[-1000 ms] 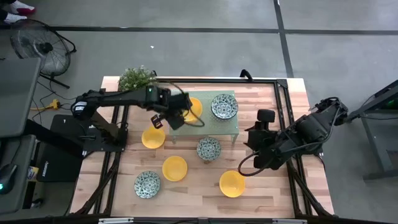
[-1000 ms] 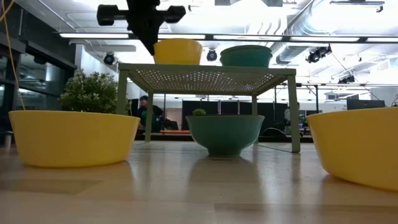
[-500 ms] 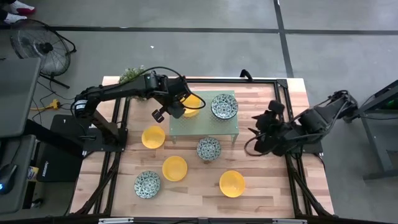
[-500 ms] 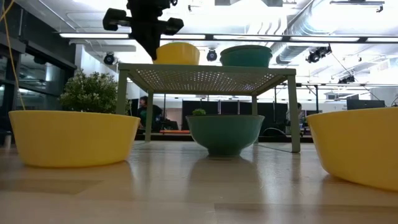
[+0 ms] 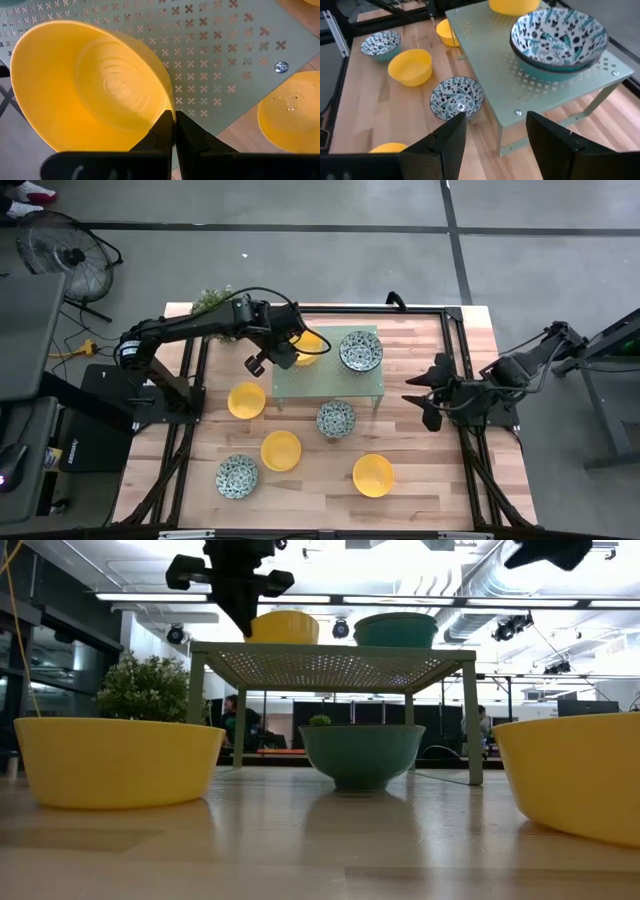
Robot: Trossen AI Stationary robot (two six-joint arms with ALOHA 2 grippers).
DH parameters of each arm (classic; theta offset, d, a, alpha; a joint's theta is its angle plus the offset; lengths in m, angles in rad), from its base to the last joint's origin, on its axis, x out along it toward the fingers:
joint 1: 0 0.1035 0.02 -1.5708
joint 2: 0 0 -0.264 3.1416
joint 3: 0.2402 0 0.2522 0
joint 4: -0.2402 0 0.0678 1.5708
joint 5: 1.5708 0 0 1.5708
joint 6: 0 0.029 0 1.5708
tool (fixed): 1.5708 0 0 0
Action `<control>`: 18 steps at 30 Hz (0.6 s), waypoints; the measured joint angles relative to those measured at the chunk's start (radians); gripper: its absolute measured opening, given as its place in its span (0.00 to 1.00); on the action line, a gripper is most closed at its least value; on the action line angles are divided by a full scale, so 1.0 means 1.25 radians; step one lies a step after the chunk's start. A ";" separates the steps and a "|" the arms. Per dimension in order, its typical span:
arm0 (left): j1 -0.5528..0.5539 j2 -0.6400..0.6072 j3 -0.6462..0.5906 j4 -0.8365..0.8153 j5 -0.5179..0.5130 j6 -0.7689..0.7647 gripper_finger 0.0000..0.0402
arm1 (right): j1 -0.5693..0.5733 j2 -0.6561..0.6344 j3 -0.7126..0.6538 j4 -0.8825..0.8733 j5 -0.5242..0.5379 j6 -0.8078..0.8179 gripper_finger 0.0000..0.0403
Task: Pick & Place Mini bowls
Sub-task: Put the middle right yellow bowl on the shelf
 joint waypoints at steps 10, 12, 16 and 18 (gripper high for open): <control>-0.030 0.028 0.000 -0.009 -0.023 -0.013 0.00 | 0.000 -0.033 -0.064 0.064 -0.032 -0.035 0.48; -0.036 0.024 0.001 -0.023 -0.024 -0.018 0.00 | 0.000 -0.033 -0.064 0.070 -0.033 -0.043 0.48; -0.043 0.026 0.001 -0.022 -0.026 -0.021 0.00 | 0.000 -0.033 -0.064 0.071 -0.033 -0.055 0.48; -0.046 0.026 0.001 -0.022 -0.026 -0.021 0.00 | 0.000 -0.033 -0.064 0.071 -0.034 -0.056 0.48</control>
